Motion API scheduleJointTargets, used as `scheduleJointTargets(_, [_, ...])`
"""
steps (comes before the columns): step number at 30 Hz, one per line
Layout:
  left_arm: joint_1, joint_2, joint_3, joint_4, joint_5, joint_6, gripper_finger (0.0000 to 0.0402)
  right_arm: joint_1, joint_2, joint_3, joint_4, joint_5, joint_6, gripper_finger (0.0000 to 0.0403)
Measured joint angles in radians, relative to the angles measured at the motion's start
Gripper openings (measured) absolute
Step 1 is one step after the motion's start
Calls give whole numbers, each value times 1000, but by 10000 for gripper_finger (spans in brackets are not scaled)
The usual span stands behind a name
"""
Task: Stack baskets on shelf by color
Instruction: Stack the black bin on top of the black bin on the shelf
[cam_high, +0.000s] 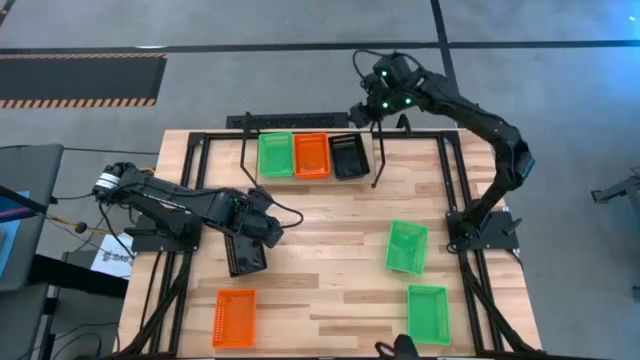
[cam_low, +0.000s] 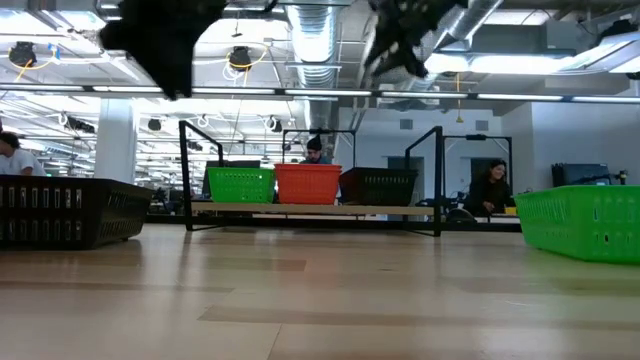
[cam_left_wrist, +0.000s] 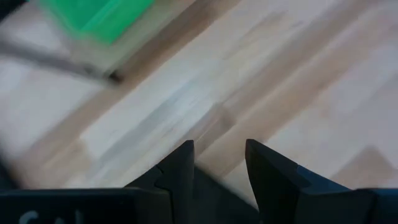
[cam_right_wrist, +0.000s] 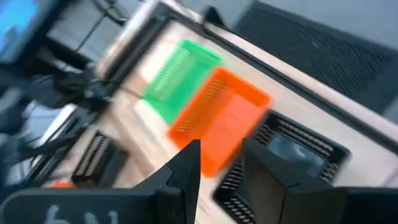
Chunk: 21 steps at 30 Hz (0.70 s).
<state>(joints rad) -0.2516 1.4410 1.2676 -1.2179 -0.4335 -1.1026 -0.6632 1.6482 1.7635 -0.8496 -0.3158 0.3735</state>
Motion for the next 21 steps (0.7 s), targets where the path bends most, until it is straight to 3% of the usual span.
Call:
scheduleJointTargets(7, [-68, 0, -111, -128, 142, -381, 132, 98, -1, 191, -112, 1, -105, 129])
scheduleJointTargets(15, [-243, 0, -232, -101, 396, -731, 132, 207, -1, 266, -148, 1, -192, 128])
scheduleJointTargets(21, [-348, 0, -238, -107, 407, -1006, 132, 248, -1, 268, -148, 2, -237, 129])
